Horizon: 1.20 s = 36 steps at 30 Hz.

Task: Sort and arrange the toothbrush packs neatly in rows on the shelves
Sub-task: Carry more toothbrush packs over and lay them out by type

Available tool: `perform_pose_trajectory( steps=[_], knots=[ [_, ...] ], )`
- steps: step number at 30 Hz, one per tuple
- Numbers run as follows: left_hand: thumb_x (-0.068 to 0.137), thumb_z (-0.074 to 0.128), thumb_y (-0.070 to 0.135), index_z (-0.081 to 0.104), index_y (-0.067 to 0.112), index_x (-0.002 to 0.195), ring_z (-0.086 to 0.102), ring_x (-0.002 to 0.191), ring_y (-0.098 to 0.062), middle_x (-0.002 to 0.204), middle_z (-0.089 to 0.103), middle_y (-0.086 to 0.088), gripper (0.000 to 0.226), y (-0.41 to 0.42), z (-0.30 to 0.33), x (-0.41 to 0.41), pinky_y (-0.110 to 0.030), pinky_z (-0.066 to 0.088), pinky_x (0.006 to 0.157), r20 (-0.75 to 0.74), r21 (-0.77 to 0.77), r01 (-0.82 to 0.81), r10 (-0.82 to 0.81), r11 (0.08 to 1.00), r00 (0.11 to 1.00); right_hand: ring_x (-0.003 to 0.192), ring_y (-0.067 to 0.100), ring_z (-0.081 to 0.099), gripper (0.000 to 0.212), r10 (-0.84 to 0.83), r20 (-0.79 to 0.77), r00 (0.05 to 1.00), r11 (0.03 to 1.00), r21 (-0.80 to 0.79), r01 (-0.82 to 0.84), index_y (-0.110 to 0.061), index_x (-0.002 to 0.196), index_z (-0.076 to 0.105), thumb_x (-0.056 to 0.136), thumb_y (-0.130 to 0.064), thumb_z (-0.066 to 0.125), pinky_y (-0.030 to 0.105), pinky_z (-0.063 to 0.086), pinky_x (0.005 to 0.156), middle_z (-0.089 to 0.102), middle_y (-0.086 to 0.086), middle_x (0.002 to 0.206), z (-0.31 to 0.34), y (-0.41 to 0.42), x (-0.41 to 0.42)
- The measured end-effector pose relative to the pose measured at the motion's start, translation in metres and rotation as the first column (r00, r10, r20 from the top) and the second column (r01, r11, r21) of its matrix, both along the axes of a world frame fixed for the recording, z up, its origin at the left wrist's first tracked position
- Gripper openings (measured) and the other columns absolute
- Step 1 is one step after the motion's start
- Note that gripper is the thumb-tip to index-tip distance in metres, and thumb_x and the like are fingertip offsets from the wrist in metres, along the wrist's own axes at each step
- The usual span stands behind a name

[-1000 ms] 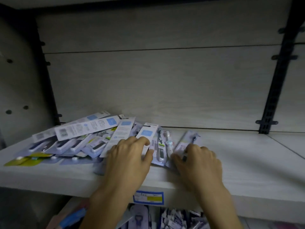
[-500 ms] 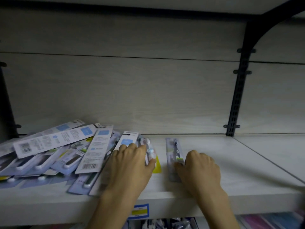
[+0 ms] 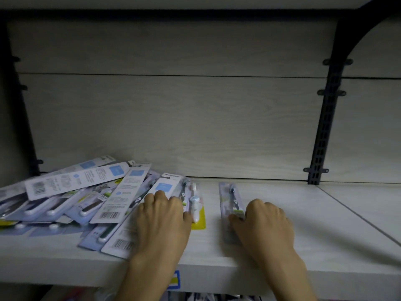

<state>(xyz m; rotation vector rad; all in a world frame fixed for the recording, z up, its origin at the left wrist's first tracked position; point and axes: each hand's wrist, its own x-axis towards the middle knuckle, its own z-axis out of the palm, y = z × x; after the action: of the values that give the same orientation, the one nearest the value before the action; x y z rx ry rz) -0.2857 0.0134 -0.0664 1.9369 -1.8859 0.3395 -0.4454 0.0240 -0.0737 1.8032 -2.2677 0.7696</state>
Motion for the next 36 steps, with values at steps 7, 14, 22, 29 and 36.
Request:
perform_pose_trajectory(
  steps=[7, 14, 22, 29, 36],
  knots=[
    [0.085, 0.051, 0.041, 0.049, 0.019, 0.072, 0.052, 0.092, -0.022, 0.086, 0.046, -0.001, 0.025, 0.01, 0.001, -0.005, -0.031, 0.035, 0.066, -0.15, -0.081, -0.082, 0.07, 0.993, 0.986, 0.081, 0.032, 0.054, 0.036, 0.051, 0.107, 0.993, 0.994, -0.106, -0.04, -0.015, 0.065, 0.041, 0.085, -0.043, 0.049, 0.032, 0.033, 0.062, 0.059, 0.009, 0.081, 0.0, 0.005, -0.011],
    [0.085, 0.052, 0.041, 0.063, 0.017, 0.098, 0.052, 0.098, -0.022, 0.108, 0.056, -0.001, 0.03, 0.012, -0.001, -0.008, -0.033, 0.047, 0.073, -0.229, -0.108, -0.065, 0.038, 0.992, 0.973, 0.066, 0.03, 0.043, 0.034, 0.032, 0.175, 0.984, 0.994, -0.107, -0.014, -0.013, 0.066, 0.048, 0.081, -0.043, 0.052, 0.031, 0.031, 0.056, 0.051, 0.006, 0.069, 0.006, 0.009, -0.015],
    [0.081, 0.055, 0.04, 0.064, 0.016, 0.09, 0.046, 0.08, -0.016, 0.101, 0.055, 0.0, 0.027, 0.015, 0.009, 0.002, -0.029, 0.036, 0.063, -0.377, -0.184, -0.001, -0.07, 0.983, 0.924, 0.065, 0.031, 0.041, 0.037, 0.006, 0.211, 0.978, 0.989, -0.146, 0.026, -0.011, 0.068, 0.049, 0.082, -0.045, 0.05, 0.032, 0.028, 0.051, 0.044, 0.004, 0.062, 0.012, 0.017, 0.001],
    [0.08, 0.057, 0.041, 0.063, 0.023, 0.097, 0.054, 0.083, -0.015, 0.101, 0.058, 0.005, 0.025, 0.021, 0.012, 0.01, -0.029, 0.041, 0.066, -0.402, -0.216, 0.133, -0.212, 0.967, 0.891, 0.066, 0.025, 0.05, 0.032, 0.01, 0.261, 0.965, 0.963, -0.261, 0.061, -0.013, 0.074, 0.054, 0.082, -0.045, 0.052, 0.03, 0.035, 0.051, 0.059, 0.003, 0.068, 0.012, 0.028, 0.016],
    [0.079, 0.064, 0.033, 0.066, 0.02, 0.104, 0.047, 0.076, -0.011, 0.109, 0.058, 0.003, 0.028, 0.03, 0.001, 0.017, -0.023, 0.029, 0.063, -0.458, -0.302, 0.215, -0.339, 0.929, 0.822, 0.063, 0.026, 0.051, 0.031, -0.063, 0.243, 0.968, 0.932, -0.334, 0.144, -0.015, 0.079, 0.058, 0.083, -0.045, 0.053, 0.032, 0.033, 0.05, 0.062, 0.003, 0.065, -0.003, 0.056, 0.02]
  ],
)
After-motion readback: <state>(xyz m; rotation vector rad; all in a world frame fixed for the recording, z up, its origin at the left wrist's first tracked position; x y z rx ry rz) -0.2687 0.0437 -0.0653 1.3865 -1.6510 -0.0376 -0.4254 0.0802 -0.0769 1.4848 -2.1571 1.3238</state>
